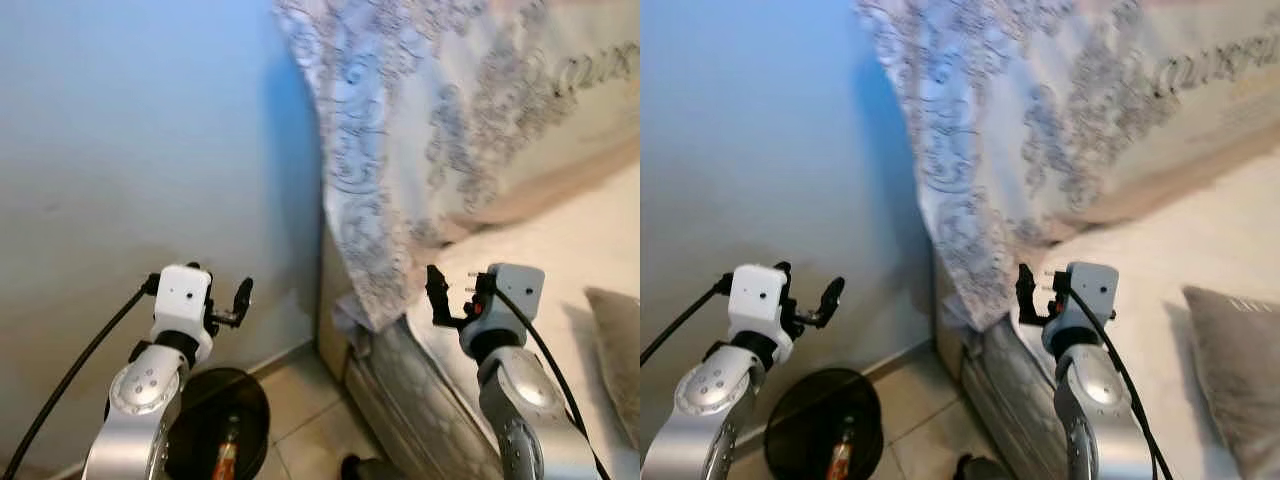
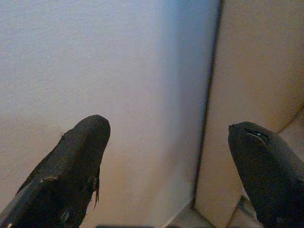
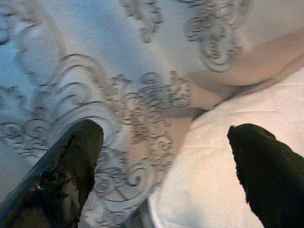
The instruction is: Clean up the room
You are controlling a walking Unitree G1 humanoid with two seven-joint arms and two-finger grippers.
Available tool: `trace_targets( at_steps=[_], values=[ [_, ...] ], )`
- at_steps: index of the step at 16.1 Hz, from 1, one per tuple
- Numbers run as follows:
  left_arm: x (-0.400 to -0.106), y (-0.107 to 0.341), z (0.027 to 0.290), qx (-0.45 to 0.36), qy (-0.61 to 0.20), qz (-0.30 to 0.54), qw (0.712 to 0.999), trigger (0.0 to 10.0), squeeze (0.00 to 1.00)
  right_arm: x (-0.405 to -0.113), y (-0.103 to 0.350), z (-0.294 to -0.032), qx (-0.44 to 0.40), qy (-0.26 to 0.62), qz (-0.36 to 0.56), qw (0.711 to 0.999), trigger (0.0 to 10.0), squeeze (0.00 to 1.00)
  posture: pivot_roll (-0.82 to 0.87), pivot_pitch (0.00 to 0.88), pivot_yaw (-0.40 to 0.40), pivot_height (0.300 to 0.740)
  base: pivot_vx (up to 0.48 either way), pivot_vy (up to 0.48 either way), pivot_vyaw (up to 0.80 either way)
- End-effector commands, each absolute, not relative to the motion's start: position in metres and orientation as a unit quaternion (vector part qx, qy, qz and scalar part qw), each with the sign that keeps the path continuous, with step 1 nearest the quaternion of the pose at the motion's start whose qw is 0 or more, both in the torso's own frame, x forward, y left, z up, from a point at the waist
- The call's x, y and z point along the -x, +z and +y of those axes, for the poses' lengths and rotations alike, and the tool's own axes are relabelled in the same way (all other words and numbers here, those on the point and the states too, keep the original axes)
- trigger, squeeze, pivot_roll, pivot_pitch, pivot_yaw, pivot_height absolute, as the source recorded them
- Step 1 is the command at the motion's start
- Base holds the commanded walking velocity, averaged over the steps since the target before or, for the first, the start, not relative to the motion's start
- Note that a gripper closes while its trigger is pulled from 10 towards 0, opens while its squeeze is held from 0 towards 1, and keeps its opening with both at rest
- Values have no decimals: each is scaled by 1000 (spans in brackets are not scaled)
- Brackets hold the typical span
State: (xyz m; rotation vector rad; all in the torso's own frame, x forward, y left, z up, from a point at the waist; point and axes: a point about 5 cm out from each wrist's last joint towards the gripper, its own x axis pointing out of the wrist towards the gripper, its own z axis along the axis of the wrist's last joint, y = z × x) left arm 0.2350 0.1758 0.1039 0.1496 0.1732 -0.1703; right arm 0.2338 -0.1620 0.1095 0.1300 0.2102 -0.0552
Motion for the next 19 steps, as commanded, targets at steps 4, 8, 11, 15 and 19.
trace_targets(
  at_steps=[4, 8, 11, 15, 19],
  values=[
    [-236, 108, 175, -90, -85, 80, 989, 10000, 1000, -239, 113, -165, -18, -32, 93, 995, 10000, 0, -10, 0, 6, 740, 0, 0, -800],
    [-238, 108, 174, -94, -84, 77, 989, 10000, 1000, -242, 115, -167, -1, -42, 87, 995, 10000, 0, -11, 0, 4, 740, 0, 0, -800],
    [-240, 108, 172, -94, -85, 76, 989, 10000, 1000, -245, 119, -172, 72, -66, 64, 993, 10000, 0, -13, 0, 1, 740, 0, 0, -783],
    [-242, 109, 171, -88, -84, 70, 990, 10000, 1000, -249, 129, -171, 1, -72, 23, 997, 10000, 0, -13, 0, 0, 740, 0, 0, -767],
    [-244, 112, 173, -87, -78, 61, 991, 10000, 1000, -252, 129, -163, -1, -42, 19, 999, 10000, 0, -11, 0, 0, 740, 0, 0, -753]
  ],
)
